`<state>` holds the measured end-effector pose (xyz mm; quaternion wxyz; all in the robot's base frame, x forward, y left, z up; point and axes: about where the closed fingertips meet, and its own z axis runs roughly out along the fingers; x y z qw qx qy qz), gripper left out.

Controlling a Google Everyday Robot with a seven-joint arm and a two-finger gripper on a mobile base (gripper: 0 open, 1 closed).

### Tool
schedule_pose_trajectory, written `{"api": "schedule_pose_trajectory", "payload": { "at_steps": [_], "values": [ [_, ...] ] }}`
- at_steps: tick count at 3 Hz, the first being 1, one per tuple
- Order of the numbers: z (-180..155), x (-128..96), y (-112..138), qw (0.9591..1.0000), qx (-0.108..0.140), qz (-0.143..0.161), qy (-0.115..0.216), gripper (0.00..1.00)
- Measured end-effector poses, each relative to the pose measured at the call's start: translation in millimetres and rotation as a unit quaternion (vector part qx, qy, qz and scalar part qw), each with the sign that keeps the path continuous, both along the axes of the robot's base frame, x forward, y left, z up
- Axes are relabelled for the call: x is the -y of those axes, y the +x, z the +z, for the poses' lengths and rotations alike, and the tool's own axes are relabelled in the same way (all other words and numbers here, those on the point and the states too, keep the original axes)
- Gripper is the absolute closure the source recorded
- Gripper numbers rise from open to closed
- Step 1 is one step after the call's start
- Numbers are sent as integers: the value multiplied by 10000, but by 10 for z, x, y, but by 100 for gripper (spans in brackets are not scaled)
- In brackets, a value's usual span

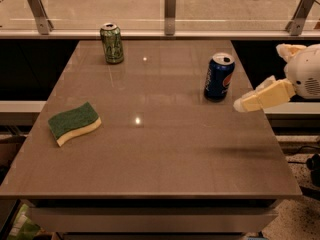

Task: Move pepsi can near green can

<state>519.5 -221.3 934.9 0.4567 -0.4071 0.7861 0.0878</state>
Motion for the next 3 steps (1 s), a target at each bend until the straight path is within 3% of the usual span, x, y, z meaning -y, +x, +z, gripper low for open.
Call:
{"api": "schedule_pose_trajectory", "payload": {
  "at_steps": [1,3],
  "values": [
    [-67,-66,141,9992,172,-22,369,0],
    [-86,-93,170,9982,215,-44,566,0]
  ]
}}
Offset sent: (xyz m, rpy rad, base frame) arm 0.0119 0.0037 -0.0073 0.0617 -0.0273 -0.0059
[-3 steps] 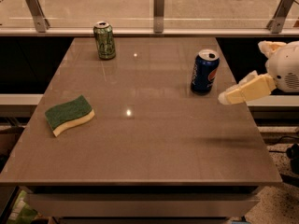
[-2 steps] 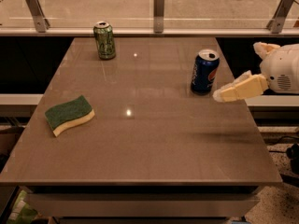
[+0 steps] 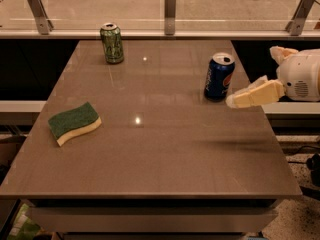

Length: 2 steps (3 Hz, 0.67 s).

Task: Move pepsi can near green can

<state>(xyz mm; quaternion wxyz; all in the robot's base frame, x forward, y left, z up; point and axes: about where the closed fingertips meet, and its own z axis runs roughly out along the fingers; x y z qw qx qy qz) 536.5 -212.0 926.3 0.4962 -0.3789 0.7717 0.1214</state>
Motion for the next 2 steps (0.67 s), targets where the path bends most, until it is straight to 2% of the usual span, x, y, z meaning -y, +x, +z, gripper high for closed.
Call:
{"api": "schedule_pose_trajectory", "payload": {
  "at_steps": [2],
  "values": [
    [-140,-58,199,9973,44,-50,725,0]
  ]
}}
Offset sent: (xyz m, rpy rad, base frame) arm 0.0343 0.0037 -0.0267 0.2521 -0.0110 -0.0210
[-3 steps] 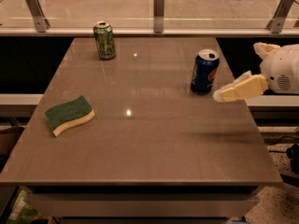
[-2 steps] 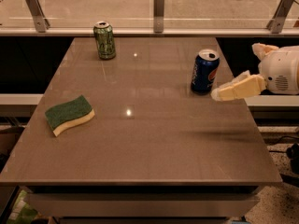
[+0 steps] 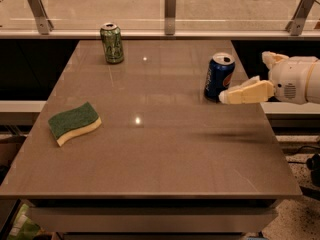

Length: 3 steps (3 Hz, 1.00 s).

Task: Move pepsi can near green can

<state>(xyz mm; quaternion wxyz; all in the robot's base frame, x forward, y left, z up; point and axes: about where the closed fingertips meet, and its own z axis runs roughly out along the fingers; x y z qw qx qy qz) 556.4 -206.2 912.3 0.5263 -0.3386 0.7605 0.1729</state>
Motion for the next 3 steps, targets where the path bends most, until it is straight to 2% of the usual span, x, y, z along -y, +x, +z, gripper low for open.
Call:
{"api": "schedule_pose_trajectory", "payload": {
  "at_steps": [1,3],
  "values": [
    [-54,-46,109,9993,33,11,367,0],
    [-111,-148,289,9944,332,-7,1006,0]
  ]
}}
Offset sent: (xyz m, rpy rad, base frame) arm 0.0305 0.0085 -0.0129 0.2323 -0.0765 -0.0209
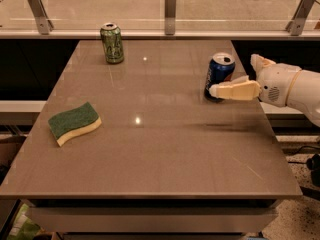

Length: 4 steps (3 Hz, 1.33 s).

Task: Move pepsi can near green can

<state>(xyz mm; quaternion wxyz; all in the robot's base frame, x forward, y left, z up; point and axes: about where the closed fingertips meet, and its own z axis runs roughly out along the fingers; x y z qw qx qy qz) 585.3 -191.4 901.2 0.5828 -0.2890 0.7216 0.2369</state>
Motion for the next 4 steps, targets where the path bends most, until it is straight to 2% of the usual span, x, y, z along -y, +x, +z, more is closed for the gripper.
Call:
{"api": "schedule_pose_trajectory", "payload": {
  "at_steps": [3,4],
  "values": [
    [-83,-198,207,9978,348,14,559,0],
    [-117,-250,247,9975,399,-26,582,0]
  ]
}}
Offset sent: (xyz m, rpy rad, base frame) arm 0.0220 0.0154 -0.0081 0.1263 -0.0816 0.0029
